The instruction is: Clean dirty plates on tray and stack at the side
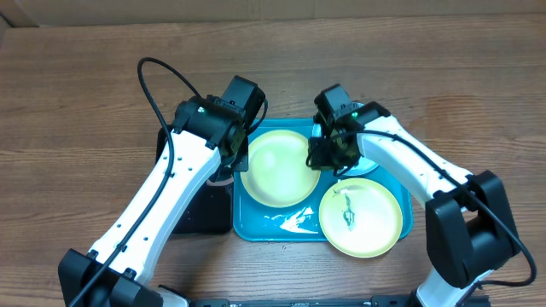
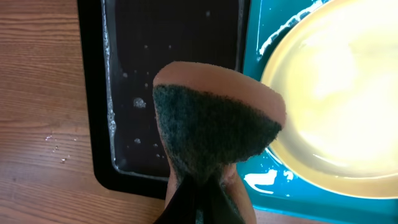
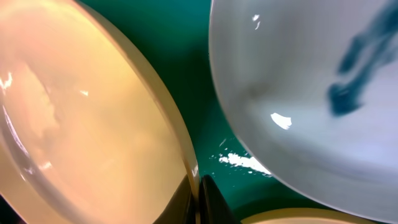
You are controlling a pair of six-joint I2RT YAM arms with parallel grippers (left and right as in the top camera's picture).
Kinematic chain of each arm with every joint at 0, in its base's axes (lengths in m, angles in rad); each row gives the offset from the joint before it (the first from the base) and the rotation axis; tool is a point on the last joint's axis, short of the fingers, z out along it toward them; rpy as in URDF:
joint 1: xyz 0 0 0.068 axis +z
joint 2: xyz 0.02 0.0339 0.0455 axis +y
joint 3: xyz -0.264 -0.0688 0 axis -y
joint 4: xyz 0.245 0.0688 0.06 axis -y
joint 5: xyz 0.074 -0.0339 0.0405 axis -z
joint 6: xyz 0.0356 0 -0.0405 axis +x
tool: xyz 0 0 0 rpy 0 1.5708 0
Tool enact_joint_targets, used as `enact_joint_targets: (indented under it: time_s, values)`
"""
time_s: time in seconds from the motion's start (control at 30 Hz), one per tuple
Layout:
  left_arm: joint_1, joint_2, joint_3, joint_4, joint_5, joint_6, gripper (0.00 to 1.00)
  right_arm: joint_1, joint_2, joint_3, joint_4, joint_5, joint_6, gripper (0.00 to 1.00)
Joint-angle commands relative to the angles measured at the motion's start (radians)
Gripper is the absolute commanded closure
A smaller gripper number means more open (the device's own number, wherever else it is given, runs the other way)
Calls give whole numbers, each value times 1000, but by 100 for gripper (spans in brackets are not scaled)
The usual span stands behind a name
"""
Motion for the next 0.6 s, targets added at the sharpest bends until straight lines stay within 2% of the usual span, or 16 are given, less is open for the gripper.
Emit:
enact_joint_targets:
  time_s: [0.0, 0.2, 0.37, 0.47, 0.57]
  values:
    - [6, 3, 2, 5, -27, -25, 96, 4, -40, 79, -38, 112, -6, 96]
    - [6, 3, 2, 4, -28, -24, 96, 4, -40, 154, -190, 208, 10, 96]
    - [7, 3, 2, 2, -28, -13, 96, 4, -40, 164, -354, 232, 98, 96]
    - [14, 3, 2, 0, -27, -13, 96, 4, -40, 164, -424, 204, 117, 96]
    - [25, 3, 2, 0, -23, -5, 96, 4, -40, 164, -445, 79, 43, 96]
